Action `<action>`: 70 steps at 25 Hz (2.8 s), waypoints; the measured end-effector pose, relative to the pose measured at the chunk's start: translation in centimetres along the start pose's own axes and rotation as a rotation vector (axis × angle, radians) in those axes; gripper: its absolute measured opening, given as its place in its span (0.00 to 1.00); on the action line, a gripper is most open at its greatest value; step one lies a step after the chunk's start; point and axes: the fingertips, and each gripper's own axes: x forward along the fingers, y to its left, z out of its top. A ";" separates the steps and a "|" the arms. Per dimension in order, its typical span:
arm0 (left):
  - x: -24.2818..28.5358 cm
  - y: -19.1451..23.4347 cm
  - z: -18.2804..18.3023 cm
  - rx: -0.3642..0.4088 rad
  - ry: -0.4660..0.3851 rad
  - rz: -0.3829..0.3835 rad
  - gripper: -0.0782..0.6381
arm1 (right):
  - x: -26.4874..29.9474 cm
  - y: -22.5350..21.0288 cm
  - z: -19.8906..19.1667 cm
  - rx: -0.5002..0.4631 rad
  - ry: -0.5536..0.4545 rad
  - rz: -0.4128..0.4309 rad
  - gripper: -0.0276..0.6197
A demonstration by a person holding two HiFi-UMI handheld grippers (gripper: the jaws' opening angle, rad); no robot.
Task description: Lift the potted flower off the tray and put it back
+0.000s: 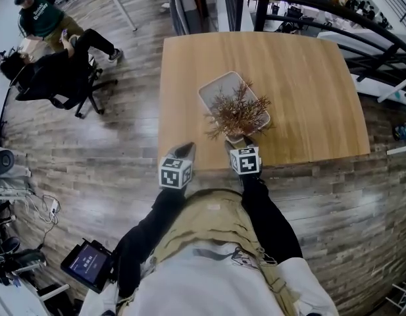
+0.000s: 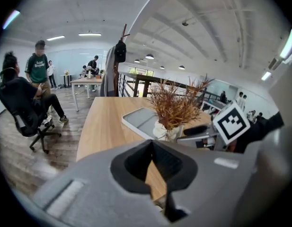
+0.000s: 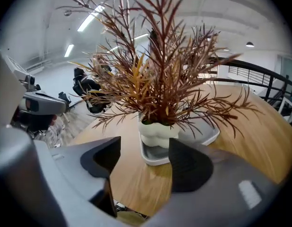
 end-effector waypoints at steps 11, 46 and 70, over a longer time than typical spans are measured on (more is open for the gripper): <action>-0.7 2.5 -0.4 -0.032 -0.003 0.046 0.11 | 4.7 -1.9 2.0 0.017 0.006 -0.044 0.75; -2.2 4.2 -1.9 -0.098 -0.020 0.086 0.11 | 6.0 -0.3 4.4 -0.015 0.152 0.007 0.82; -12.3 3.3 17.0 0.061 -0.330 0.015 0.11 | -12.9 9.8 19.2 0.027 -0.052 -0.032 0.82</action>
